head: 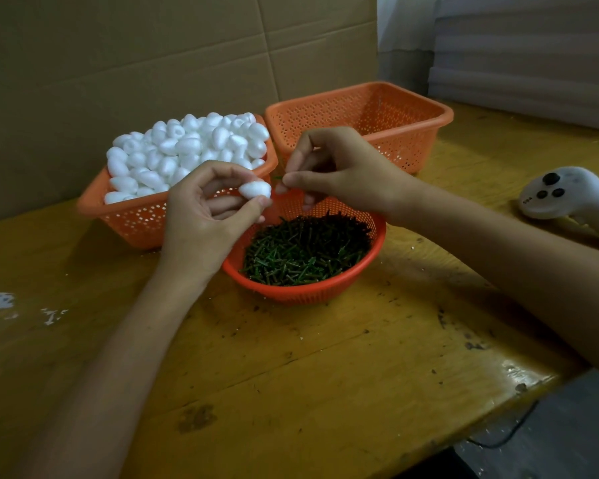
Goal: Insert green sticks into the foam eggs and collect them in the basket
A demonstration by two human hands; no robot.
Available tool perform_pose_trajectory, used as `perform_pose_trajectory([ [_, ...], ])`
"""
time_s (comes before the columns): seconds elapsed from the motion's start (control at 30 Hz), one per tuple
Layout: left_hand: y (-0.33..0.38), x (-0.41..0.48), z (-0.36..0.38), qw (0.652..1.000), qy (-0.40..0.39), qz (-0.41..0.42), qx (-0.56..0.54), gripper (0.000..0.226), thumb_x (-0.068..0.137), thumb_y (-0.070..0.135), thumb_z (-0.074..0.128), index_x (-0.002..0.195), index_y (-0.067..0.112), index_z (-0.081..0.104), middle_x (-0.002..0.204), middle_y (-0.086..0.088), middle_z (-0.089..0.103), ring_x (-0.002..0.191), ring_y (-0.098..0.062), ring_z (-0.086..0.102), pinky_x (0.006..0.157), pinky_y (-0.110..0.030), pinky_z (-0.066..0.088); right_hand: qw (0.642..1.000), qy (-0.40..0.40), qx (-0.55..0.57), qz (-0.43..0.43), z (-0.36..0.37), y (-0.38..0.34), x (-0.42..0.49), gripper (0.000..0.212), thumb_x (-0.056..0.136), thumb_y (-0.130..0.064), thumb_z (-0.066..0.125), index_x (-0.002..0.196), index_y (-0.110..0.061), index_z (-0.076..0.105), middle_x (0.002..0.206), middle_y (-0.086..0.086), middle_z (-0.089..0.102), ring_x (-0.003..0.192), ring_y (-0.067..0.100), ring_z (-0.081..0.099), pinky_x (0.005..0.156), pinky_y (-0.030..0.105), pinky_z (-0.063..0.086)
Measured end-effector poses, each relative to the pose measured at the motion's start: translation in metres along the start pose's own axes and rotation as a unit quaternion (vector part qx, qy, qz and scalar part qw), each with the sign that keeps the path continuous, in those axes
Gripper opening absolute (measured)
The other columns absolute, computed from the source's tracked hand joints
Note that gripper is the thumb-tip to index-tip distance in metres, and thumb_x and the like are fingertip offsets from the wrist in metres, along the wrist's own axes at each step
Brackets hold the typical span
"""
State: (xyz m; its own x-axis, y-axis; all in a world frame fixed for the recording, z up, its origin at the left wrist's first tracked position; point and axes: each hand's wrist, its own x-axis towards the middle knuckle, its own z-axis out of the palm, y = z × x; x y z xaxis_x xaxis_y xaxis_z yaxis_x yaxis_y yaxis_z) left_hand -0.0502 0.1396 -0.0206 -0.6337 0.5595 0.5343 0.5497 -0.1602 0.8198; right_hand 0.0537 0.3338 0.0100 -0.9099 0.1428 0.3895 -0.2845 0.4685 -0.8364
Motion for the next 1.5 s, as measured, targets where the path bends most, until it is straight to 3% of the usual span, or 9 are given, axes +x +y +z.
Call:
perform_pose_trajectory([
  [0.1, -0.0014, 0.0002, -0.0004, 1.000, 0.003, 0.000, 0.010, 0.024, 0.091, -0.002, 0.079, 0.111, 0.002, 0.067, 0.113, -0.010, 0.076, 0.090, -0.026, 0.080, 0.077, -0.030, 0.064, 0.999, 0.029, 0.034, -0.006, -0.0020, 0.0017, 0.0013, 0.021, 0.090, 0.000, 0.076, 0.101, 0.014, 0.065, 0.095, 0.030, 0.074, 0.072, 0.033, 0.066, 0.068, 0.032, 0.064],
  [0.27, -0.0017, 0.0011, 0.0002, 1.000, 0.008, 0.003, 0.011, 0.019, 0.093, 0.000, 0.077, 0.110, 0.004, 0.070, 0.112, -0.010, 0.076, 0.091, -0.024, 0.080, 0.075, -0.028, 0.064, 0.999, 0.010, 0.036, -0.006, -0.0020, 0.0041, 0.0008, 0.014, 0.089, 0.005, 0.075, 0.100, 0.012, 0.070, 0.091, 0.036, 0.071, 0.074, 0.031, 0.069, 0.072, 0.036, 0.065],
  [0.43, -0.0007, 0.0017, 0.0002, 1.000, 0.006, 0.010, 0.007, 0.016, 0.095, 0.001, 0.074, 0.110, 0.005, 0.069, 0.113, -0.012, 0.075, 0.093, -0.024, 0.080, 0.073, -0.027, 0.063, 1.000, -0.018, 0.004, 0.005, -0.0015, 0.0049, 0.0002, 0.011, 0.089, 0.010, 0.074, 0.099, 0.013, 0.071, 0.084, 0.030, 0.074, 0.076, 0.034, 0.073, 0.070, 0.031, 0.065],
  [0.97, -0.0037, 0.0020, -0.0017, 1.000, -0.005, 0.015, -0.007, 0.017, 0.094, 0.003, 0.076, 0.107, 0.012, 0.071, 0.111, -0.014, 0.074, 0.094, -0.026, 0.080, 0.072, -0.027, 0.063, 1.000, 0.000, 0.011, -0.015, -0.0006, 0.0028, -0.0007, 0.011, 0.091, 0.005, 0.074, 0.099, 0.012, 0.070, 0.086, 0.028, 0.075, 0.074, 0.035, 0.074, 0.065, 0.034, 0.063],
  [1.37, -0.0032, -0.0001, -0.0007, 1.000, -0.011, 0.015, -0.008, 0.021, 0.091, -0.001, 0.080, 0.106, 0.011, 0.071, 0.106, -0.001, 0.077, 0.090, -0.022, 0.080, 0.075, -0.027, 0.063, 0.999, -0.035, -0.011, -0.015, 0.0013, 0.0042, -0.0002, 0.018, 0.092, 0.002, 0.074, 0.107, 0.008, 0.066, 0.089, 0.020, 0.078, 0.074, 0.034, 0.077, 0.065, 0.042, 0.065],
  [1.5, -0.0028, -0.0007, -0.0015, 1.000, -0.018, 0.016, -0.011, 0.027, 0.087, -0.002, 0.082, 0.106, 0.014, 0.072, 0.109, -0.004, 0.078, 0.093, -0.024, 0.080, 0.077, -0.030, 0.064, 0.999, -0.036, -0.013, -0.012, 0.0013, 0.0052, 0.0006, 0.025, 0.091, 0.001, 0.076, 0.109, 0.006, 0.060, 0.089, 0.018, 0.078, 0.071, 0.031, 0.077, 0.061, 0.036, 0.064],
])
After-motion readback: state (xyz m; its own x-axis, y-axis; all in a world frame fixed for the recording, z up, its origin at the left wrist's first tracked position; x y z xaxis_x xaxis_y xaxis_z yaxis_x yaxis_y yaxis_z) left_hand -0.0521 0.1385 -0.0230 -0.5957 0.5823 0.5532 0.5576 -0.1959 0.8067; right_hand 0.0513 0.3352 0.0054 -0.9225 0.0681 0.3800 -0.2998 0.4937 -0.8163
